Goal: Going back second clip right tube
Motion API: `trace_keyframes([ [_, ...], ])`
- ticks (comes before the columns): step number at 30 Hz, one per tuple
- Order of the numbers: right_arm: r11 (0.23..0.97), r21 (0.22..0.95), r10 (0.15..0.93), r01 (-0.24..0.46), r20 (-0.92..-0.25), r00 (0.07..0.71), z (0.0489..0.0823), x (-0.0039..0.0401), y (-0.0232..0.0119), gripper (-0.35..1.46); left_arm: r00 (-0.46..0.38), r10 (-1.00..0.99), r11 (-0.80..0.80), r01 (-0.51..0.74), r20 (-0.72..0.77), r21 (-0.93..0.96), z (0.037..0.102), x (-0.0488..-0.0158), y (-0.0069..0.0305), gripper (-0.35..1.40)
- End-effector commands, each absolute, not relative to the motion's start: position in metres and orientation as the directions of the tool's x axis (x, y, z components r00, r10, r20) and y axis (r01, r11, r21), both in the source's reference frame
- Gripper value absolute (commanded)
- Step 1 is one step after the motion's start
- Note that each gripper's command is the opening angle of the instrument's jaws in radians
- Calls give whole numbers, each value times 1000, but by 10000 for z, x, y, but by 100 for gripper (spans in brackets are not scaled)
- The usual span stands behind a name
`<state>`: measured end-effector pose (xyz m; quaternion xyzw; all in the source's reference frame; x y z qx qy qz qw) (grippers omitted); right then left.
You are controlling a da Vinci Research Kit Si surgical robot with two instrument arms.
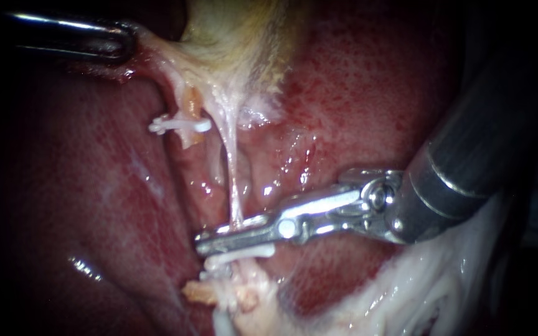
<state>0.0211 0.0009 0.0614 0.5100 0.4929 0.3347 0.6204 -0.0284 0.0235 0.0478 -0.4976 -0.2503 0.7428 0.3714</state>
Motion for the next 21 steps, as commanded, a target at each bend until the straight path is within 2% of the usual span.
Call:
trace_keyframes([
  [1,274,957,913,94,-290,288,615,212,8,-9,-229,801,-599,-302,-554,-741,478,-284,235,-35],
  [4,315,944,901,101,-331,281,617,216,7,32,-229,800,-599,-302,-554,-741,477,-284,235,-35],
  [6,337,937,897,89,-348,271,619,218,7,42,-229,800,-599,-302,-554,-741,477,-283,235,-35],
  [11,529,849,806,6,-505,308,627,215,9,50,-229,800,-599,-302,-554,-741,477,-283,235,-35],
  [13,587,809,767,3,-558,318,630,209,10,50,-229,800,-599,-302,-554,-741,477,-283,235,-35],
  [17,679,734,697,-1,-644,316,626,194,11,50,-229,800,-600,-302,-554,-741,478,-283,235,-35],
  [21,754,656,618,-5,-708,342,612,173,15,50,-229,800,-600,-301,-554,-741,478,-282,235,-35],
])
